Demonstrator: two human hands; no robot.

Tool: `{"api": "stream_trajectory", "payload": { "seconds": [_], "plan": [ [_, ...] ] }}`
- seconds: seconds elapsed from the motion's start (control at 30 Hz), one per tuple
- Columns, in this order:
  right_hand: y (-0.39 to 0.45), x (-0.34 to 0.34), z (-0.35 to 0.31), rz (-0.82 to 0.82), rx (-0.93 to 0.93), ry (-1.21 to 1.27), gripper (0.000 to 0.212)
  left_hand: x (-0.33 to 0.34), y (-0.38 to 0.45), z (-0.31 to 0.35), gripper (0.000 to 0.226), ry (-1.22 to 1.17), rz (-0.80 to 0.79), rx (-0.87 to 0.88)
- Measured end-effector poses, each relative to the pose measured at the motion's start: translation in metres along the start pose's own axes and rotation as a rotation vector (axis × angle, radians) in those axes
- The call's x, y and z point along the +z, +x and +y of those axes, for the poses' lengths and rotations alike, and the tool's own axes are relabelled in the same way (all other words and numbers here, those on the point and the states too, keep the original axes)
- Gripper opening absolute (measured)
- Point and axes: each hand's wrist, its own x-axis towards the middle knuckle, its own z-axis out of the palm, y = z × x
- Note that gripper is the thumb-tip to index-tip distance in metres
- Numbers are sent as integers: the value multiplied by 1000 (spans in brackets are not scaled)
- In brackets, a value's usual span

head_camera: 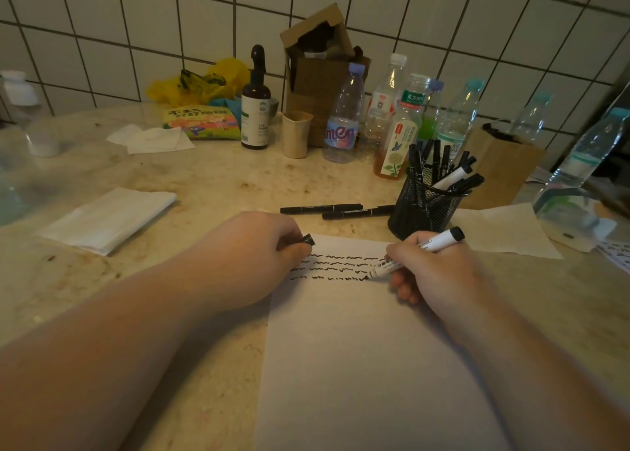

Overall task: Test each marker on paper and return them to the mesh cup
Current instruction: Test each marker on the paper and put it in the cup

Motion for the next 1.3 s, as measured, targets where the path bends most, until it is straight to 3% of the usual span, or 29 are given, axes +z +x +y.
{"api": "stream_trajectory", "payload": {
  "seconds": [0.37, 0.6, 0.73, 1.3],
  "plan": [
    [1, -4, -1, 23, 48, 41, 18, -1, -1, 1, 19, -10, -6, 10],
    [-9, -2, -10, -171, -86, 346, 12, -1, -4, 3, 19, -25, -42, 81],
    [-12, -3, -11, -296, -101, 516, 28, -2, -5, 6, 18, -46, -33, 112],
    [-13, -2, -5, -403, -125, 181, 15, -6, -6, 9, 23, -39, -39, 190]
  ]
}}
